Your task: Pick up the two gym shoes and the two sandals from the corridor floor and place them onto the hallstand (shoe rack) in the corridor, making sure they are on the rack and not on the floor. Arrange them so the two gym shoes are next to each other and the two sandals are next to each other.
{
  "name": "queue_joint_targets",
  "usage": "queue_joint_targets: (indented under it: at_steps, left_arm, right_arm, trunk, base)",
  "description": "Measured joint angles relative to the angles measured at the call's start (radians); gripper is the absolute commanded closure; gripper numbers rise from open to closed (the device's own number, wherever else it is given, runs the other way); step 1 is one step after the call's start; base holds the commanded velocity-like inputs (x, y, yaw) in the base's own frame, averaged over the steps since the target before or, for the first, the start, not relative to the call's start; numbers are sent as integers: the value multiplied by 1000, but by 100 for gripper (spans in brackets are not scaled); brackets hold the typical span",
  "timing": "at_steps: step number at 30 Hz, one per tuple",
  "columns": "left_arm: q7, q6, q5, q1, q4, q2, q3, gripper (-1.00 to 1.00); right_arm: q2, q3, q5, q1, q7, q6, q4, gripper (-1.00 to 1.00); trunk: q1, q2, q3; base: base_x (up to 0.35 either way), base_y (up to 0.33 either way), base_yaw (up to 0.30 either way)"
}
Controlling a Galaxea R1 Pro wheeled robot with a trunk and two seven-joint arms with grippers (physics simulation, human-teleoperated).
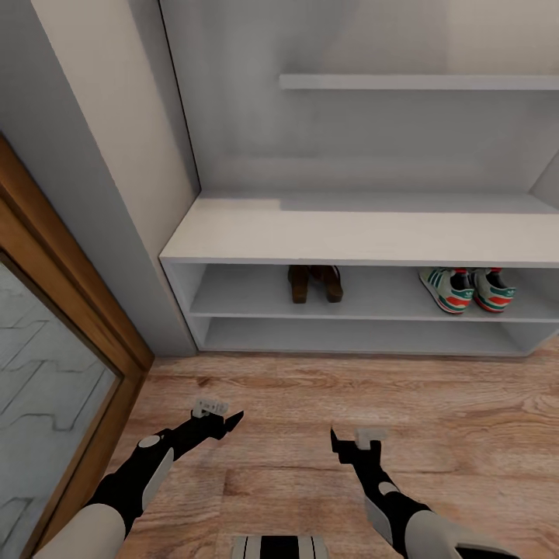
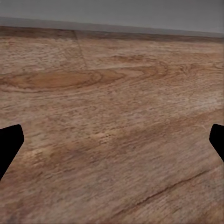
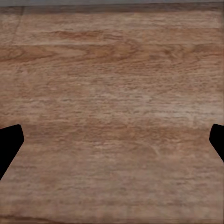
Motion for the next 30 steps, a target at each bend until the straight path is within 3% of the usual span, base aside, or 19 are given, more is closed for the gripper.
queue_joint_targets:
  at_steps: [30]
  left_arm:
    - [0, 0, -1, 0, 0, 3, 1, -100]
  right_arm:
    - [1, 2, 3, 12, 3, -23, 13, -100]
  trunk:
    - [0, 0, 0]
  base:
    - [0, 0, 0]
